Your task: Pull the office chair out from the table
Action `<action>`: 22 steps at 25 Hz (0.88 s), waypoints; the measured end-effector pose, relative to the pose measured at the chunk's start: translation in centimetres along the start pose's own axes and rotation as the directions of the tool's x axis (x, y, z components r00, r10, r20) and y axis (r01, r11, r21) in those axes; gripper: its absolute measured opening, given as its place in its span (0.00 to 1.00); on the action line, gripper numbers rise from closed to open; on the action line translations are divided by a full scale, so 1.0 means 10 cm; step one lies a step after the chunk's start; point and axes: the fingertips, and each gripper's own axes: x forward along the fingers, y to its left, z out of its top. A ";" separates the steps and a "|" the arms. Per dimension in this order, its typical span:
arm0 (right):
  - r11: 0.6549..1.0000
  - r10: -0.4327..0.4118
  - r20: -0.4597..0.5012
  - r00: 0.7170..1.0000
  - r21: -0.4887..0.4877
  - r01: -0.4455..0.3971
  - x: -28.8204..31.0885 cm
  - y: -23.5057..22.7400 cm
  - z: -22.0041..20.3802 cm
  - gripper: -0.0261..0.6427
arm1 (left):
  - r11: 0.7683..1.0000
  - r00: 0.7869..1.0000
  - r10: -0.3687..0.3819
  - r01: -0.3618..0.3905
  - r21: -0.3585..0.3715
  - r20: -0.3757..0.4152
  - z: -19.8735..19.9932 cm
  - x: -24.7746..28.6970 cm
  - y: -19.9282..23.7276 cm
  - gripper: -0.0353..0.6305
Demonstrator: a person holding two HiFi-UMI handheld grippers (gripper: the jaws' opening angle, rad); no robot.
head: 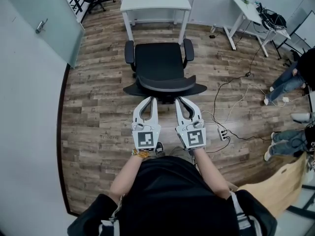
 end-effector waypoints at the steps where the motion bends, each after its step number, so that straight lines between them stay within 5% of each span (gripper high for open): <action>1: 1.000 -0.001 0.001 1.000 0.000 0.001 0.00 0.00 0.00 0.07 | 1.000 1.000 -0.002 0.002 -0.008 0.004 0.00 0.01 -0.01 0.09; 22: 1.000 0.021 -0.014 1.000 0.006 -0.021 0.01 0.08 -0.24 0.05 | 1.000 1.000 0.003 -0.003 -0.007 -0.015 -0.20 -0.02 -0.02 0.09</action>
